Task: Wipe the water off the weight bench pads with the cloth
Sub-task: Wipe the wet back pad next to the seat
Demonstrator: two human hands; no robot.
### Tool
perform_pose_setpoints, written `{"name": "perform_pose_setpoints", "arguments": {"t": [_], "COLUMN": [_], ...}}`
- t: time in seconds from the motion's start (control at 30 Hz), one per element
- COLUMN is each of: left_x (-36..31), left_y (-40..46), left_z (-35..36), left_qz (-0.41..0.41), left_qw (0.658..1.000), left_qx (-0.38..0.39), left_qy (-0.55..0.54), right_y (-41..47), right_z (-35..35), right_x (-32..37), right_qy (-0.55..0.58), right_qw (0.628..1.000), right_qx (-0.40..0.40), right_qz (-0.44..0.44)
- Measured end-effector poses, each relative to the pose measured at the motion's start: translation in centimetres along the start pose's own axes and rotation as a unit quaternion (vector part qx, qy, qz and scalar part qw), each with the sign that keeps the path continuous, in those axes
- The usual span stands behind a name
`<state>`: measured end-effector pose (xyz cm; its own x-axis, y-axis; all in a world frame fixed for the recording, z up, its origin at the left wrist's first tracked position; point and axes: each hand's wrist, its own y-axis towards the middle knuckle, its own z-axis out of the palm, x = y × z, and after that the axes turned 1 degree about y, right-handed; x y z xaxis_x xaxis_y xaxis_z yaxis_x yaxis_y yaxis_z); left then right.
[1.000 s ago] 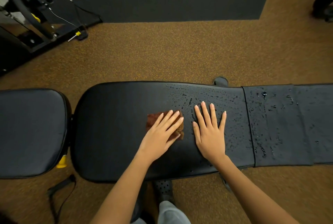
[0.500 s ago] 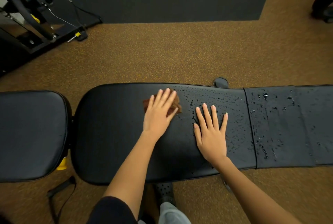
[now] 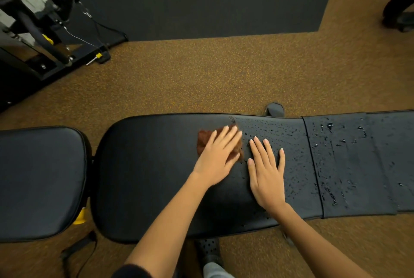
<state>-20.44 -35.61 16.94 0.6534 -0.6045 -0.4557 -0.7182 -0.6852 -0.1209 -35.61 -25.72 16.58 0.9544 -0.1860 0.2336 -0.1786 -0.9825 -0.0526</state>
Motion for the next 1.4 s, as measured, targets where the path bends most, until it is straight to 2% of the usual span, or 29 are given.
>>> {"name": "perform_pose_setpoints", "arguments": {"t": [0.07,0.13,0.23,0.33,0.47,0.57,0.7,0.8,0.87,0.97,1.1,1.2,1.27,1.4], "left_x": [0.1,1.0,1.7,0.6,-1.2,-1.4,-2.1,-2.6,-1.6,0.3,0.2,-1.7,-2.8,-4.8], "left_y": [-2.8,-4.6,-4.6,-1.6,3.8,6.1,3.2,-1.1,-2.8,-3.1,0.1,2.9,3.1,-0.6], "left_z": [0.6,0.9,0.6,-0.1,-0.9,-1.5,-0.8,0.8,1.1,0.6,-0.3,-0.4,-0.2,1.0], "left_qz": [0.033,0.024,-0.087,-0.206,-0.281,-0.232,-0.079,0.034,0.071,0.051,-0.095,-0.169,-0.152,-0.003], "left_qw": [0.999,0.999,0.995,0.978,0.954,0.968,0.997,0.998,0.995,0.996,0.995,0.985,0.988,1.000], "left_qx": [0.014,0.017,-0.003,-0.023,-0.033,0.000,0.015,0.039,0.055,0.030,0.000,-0.002,-0.001,0.027], "left_qy": [0.011,0.023,0.045,-0.015,-0.095,-0.094,-0.002,0.038,0.043,0.070,0.033,-0.019,-0.032,0.012], "right_y": [0.5,1.1,2.4,3.3,3.3,3.2,3.2,3.2,3.2,3.3,3.4,3.4,3.4,3.5], "right_z": [-0.5,-0.9,-1.4,-1.6,-1.5,-1.4,-1.4,-1.4,-1.5,-1.7,-1.7,-1.6,-1.6,-1.7], "right_x": [-0.5,-1.4,-2.7,-3.4,-3.5,-3.2,-3.8,-3.9,-3.8,-3.8,-3.7,-3.4,-3.4,-3.5], "right_qy": [0.005,-0.012,-0.045,-0.064,-0.067,-0.058,-0.049,-0.037,-0.030,-0.033,-0.037,-0.039,-0.038,-0.041], "right_qw": [1.000,1.000,0.999,0.998,0.998,0.998,0.999,0.999,0.999,0.999,0.999,0.999,0.999,0.999], "right_qx": [-0.004,-0.001,-0.002,0.010,0.018,0.017,0.015,0.011,0.010,0.013,0.016,0.014,0.017,0.030], "right_qz": [0.001,-0.005,0.008,0.002,-0.011,-0.008,-0.017,-0.018,-0.017,-0.020,-0.017,-0.010,-0.009,-0.012]}}
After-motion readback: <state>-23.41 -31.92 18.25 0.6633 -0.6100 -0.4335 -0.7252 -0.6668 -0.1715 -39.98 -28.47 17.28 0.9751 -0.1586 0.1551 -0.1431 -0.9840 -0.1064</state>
